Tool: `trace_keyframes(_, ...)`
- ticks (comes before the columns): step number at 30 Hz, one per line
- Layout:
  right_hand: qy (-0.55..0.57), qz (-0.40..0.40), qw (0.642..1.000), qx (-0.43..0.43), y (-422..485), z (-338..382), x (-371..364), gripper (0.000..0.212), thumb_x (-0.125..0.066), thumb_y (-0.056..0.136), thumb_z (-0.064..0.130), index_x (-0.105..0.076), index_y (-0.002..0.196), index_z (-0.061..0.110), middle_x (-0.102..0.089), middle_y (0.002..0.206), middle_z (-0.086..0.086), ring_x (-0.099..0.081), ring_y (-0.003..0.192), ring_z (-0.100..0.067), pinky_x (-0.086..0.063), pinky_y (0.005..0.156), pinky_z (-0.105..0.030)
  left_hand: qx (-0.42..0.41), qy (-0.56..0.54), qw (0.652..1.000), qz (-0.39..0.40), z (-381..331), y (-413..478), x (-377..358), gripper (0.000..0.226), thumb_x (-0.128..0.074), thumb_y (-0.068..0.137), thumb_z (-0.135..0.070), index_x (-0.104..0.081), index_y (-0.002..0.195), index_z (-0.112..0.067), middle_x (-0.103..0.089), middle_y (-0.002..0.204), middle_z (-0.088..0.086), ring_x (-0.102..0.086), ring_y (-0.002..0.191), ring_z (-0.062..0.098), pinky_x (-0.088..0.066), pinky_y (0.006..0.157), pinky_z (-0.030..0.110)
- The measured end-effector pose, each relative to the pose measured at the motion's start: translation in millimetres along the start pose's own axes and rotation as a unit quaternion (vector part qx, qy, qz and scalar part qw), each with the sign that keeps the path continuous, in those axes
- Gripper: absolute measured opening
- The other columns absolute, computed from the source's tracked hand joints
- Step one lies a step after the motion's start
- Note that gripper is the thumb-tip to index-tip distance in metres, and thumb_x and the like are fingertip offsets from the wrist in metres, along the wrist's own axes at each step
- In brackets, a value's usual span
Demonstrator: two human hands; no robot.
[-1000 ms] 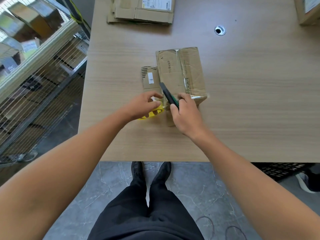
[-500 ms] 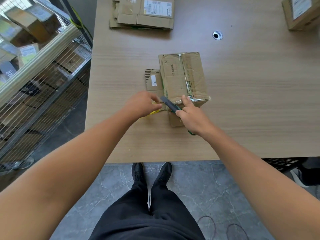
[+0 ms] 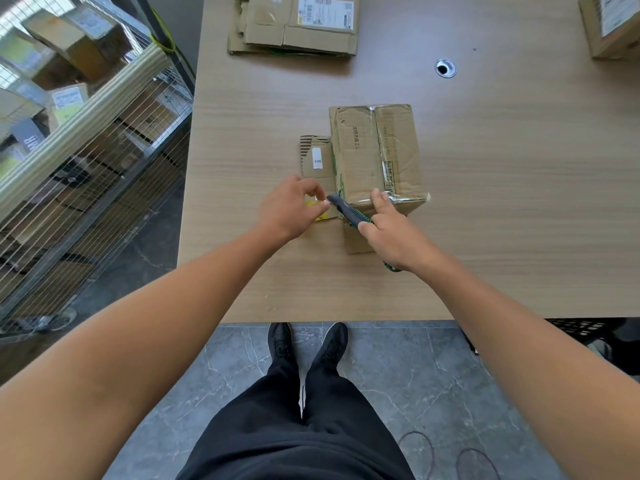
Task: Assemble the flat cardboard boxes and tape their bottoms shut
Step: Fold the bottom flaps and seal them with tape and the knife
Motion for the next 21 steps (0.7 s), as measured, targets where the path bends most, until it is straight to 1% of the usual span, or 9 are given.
trace_keyframes(3,-0.036,0.005,0.999,0.006,2,1,-4,0.045,-0.036,0.108,0.031,-0.053,0.074,0.007,0.009,0.17,-0.01,0.01,0.156,-0.016,-0.009,0.122,-0.031,-0.004,0.031,0.999,-0.003,-5,-1,-2,0.007,-0.067,0.09,-0.04,-0.063,0.089,-0.034,-0.062,0.108,-0.007,-0.059,0.099,0.014,-0.048,0.082,0.033)
trace_keyframes(7,-0.124,0.027,0.992,-0.017,6,5,-17,0.048,-0.034,0.107,0.04,-0.064,0.104,0.003,0.025,0.165,-0.018,0.026,0.152,-0.028,-0.015,0.122,-0.06,0.009,0.05,0.999,-0.017,-8,-1,2,0.004,-0.065,0.09,-0.036,-0.063,0.088,-0.032,-0.062,0.104,-0.008,-0.06,0.096,0.017,-0.045,0.078,0.034)
trace_keyframes(10,-0.138,0.036,0.989,-0.026,5,5,-23,0.042,-0.038,0.105,0.045,-0.055,0.084,0.014,0.033,0.163,-0.011,0.035,0.149,-0.026,-0.023,0.11,-0.073,-0.019,0.07,0.996,-0.049,-1,-4,16,0.007,-0.065,0.092,-0.035,-0.062,0.088,-0.031,-0.062,0.102,-0.008,-0.06,0.094,0.02,-0.047,0.086,0.039)
trace_keyframes(13,-0.072,-0.041,0.996,0.017,2,-7,-23,0.035,-0.041,0.105,0.044,-0.052,0.087,0.016,0.015,0.169,-0.008,0.02,0.155,-0.018,-0.022,0.117,-0.065,-0.038,0.116,0.989,-0.082,10,-2,32,0.012,-0.064,0.094,-0.038,-0.062,0.095,-0.027,-0.061,0.104,-0.006,-0.058,0.096,0.022,-0.041,0.103,0.048)
trace_keyframes(15,0.037,-0.123,0.99,0.062,-1,-17,-19,0.032,-0.045,0.105,0.039,-0.059,0.109,0.01,-0.014,0.169,-0.009,-0.005,0.157,-0.016,-0.025,0.123,-0.047,-0.039,0.126,0.987,-0.09,16,3,40,0.019,-0.063,0.094,-0.044,-0.063,0.098,-0.025,-0.06,0.109,-0.004,-0.057,0.098,0.022,-0.038,0.107,0.048)
trace_keyframes(16,0.111,-0.159,0.978,0.075,-3,-22,-17,0.037,-0.047,0.105,0.037,-0.058,0.124,0.008,-0.034,0.162,-0.008,-0.026,0.152,-0.016,-0.031,0.119,-0.04,-0.041,0.123,0.987,-0.091,16,6,41,0.024,-0.064,0.092,-0.048,-0.063,0.099,-0.025,-0.059,0.111,-0.003,-0.056,0.097,0.02,-0.038,0.107,0.048)
trace_keyframes(18,0.255,-0.238,0.932,0.095,-9,-30,-12,0.036,-0.049,0.103,0.038,-0.056,0.13,0.016,-0.062,0.119,0.005,-0.058,0.109,-0.01,-0.045,0.092,-0.034,-0.059,0.12,0.987,-0.087,11,11,38,0.034,-0.065,0.088,-0.057,-0.062,0.1,-0.026,-0.058,0.115,-0.004,-0.049,0.092,0.014,-0.039,0.106,0.047)
trace_keyframes(19,0.296,-0.279,0.908,0.101,-12,-32,-9,0.028,-0.05,0.102,0.042,-0.056,0.122,0.023,-0.058,0.102,0.009,-0.056,0.092,-0.008,-0.044,0.082,-0.033,-0.076,0.125,0.986,-0.082,6,12,34,0.038,-0.066,0.085,-0.06,-0.062,0.101,-0.026,-0.057,0.116,-0.005,-0.047,0.092,0.012,-0.038,0.107,0.048)
trace_keyframes(21,0.314,-0.364,0.873,0.087,-12,-38,-3,0.013,-0.053,0.099,0.05,-0.051,0.103,0.037,-0.049,0.093,0.01,-0.052,0.089,-0.016,-0.044,0.079,-0.032,-0.11,0.143,0.981,-0.076,-7,14,21,0.042,-0.068,0.082,-0.063,-0.062,0.102,-0.026,-0.055,0.118,-0.006,-0.053,0.098,0.014,-0.035,0.11,0.049)
Point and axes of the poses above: each hand's wrist, its own y-axis towards the middle knuckle, its own x-axis out of the back of the hand, z = x × y, the point moved 3 cm from there along y, towards the middle knuckle
